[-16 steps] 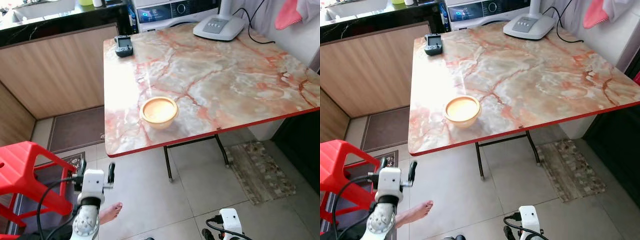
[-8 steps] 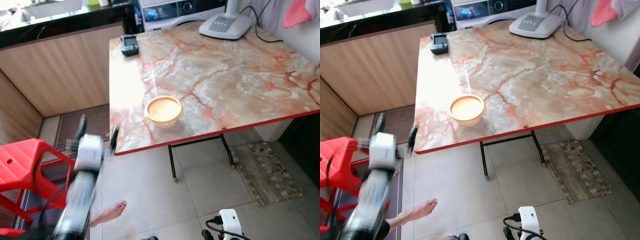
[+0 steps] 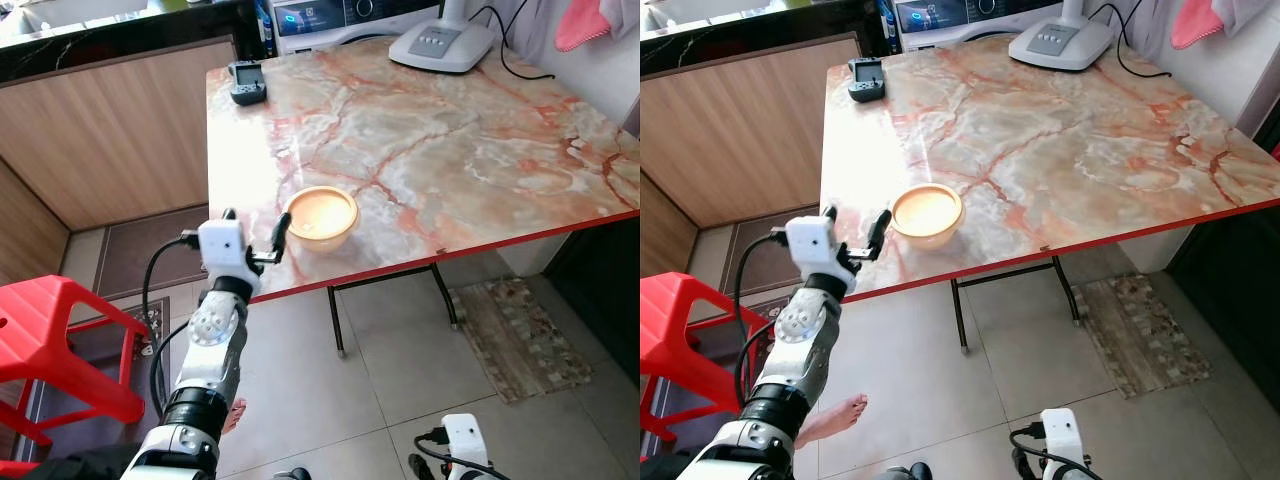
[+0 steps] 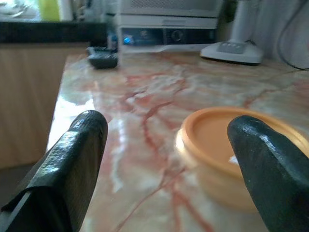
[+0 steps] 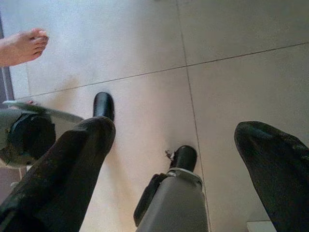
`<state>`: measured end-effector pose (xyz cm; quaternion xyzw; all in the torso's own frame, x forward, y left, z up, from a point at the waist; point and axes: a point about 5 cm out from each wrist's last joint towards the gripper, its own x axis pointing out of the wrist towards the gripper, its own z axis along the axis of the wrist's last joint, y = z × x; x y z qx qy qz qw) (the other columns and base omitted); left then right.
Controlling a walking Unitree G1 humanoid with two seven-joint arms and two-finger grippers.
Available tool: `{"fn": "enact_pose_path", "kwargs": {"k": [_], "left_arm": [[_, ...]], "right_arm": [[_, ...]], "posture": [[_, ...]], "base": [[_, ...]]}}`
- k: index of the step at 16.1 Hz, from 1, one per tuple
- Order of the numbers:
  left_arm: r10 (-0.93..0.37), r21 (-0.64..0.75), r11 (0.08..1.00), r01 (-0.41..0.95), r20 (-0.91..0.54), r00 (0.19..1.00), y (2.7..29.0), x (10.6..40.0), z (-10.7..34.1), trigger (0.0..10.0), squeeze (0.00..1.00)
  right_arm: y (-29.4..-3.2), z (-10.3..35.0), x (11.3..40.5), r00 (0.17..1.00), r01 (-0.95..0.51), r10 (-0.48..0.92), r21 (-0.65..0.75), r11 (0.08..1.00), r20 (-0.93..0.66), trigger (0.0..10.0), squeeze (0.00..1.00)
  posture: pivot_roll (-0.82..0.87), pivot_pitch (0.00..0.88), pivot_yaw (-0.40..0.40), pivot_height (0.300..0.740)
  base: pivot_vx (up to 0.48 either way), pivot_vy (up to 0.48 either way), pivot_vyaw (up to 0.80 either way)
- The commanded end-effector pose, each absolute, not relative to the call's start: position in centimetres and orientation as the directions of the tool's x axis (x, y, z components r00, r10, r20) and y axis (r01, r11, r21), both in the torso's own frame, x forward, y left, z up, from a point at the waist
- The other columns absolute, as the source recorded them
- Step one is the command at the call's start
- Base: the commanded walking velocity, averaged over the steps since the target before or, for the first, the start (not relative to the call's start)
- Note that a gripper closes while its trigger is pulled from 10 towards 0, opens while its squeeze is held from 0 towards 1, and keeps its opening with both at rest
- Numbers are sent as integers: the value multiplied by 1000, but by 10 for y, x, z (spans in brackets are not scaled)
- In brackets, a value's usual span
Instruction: Restocking fridge
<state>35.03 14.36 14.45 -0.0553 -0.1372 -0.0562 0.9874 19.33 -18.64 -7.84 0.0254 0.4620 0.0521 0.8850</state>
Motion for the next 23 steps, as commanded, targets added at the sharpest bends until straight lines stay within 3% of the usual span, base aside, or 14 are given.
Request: {"fn": "enact_pose_path", "kwargs": {"k": [1,5,19,23], "left_arm": [[-54,-120,989,83,230,972,157,349,133,10000,0],[-24,-113,992,51,231,973,165,348,133,10000,0],[-110,-91,986,139,268,957,155,349,144,10000,0],[-97,-192,970,147,247,964,148,343,133,10000,0]], "right_arm": [[-185,-81,189,566,-28,102,104,994,-818,10000,0],[-187,-80,189,582,15,76,104,994,-810,10000,0],[-185,-81,189,576,12,76,102,995,-814,10000,0],[-185,-81,190,578,13,77,104,995,-813,10000,0]], "posture": [[108,115,52,729],[104,118,51,729],[101,125,56,729],[104,124,59,729]], "base": [[0,0,0],[0,0,0],[284,0,0],[0,0,0]]}}
